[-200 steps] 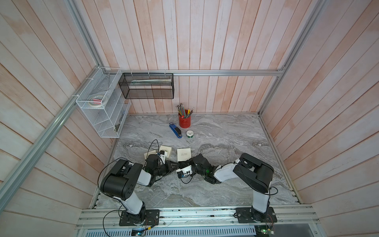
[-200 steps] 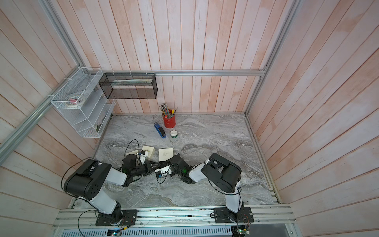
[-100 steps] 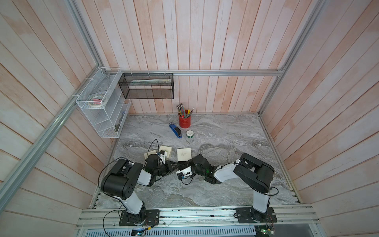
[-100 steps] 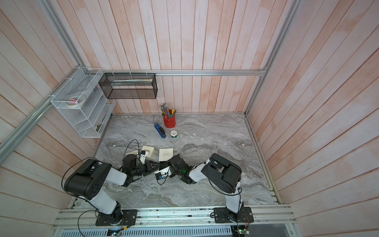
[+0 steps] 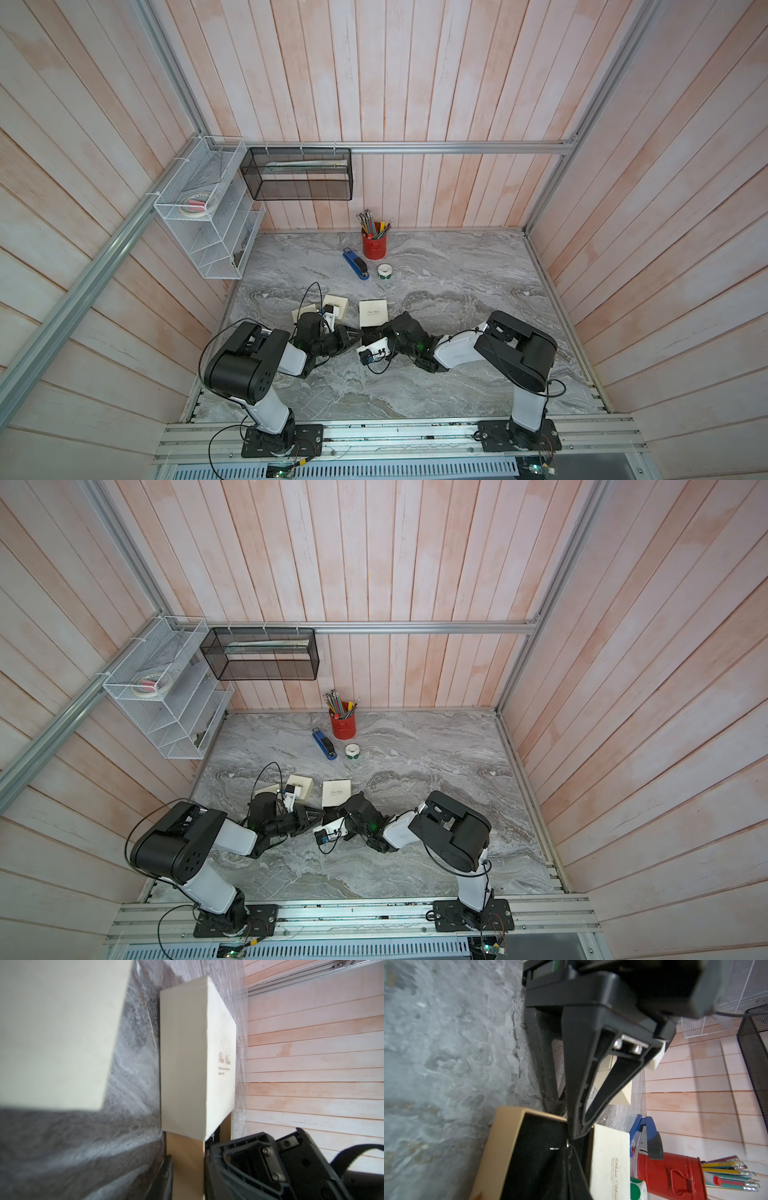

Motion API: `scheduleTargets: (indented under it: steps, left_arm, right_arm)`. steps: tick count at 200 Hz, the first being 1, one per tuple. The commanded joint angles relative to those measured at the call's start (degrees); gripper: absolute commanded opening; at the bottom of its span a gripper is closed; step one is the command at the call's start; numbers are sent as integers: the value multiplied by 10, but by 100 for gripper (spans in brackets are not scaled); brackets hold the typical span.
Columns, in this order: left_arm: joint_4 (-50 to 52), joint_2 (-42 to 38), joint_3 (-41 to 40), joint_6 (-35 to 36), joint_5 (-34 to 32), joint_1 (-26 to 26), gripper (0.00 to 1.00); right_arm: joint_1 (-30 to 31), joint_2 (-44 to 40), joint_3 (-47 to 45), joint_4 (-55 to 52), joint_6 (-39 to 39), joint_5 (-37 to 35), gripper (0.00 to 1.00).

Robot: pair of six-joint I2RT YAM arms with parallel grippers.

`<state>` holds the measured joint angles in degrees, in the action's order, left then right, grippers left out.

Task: Place the earrings into the drawer-style jewelry box
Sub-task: Adjust the earring in the inner lining.

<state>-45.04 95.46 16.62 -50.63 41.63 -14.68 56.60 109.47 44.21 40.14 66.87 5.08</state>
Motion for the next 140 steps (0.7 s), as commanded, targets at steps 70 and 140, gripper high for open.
scheduleTargets:
  steps: [70,140]
  left_arm:
    - [-6,12,7,0,-1,2,27]
    - [-7,12,6,0,-3,3,25]
  right_arm:
    - [5,-5,-17,-49,20,5,0]
    - [4,-14,-23,-31,3,7,0]
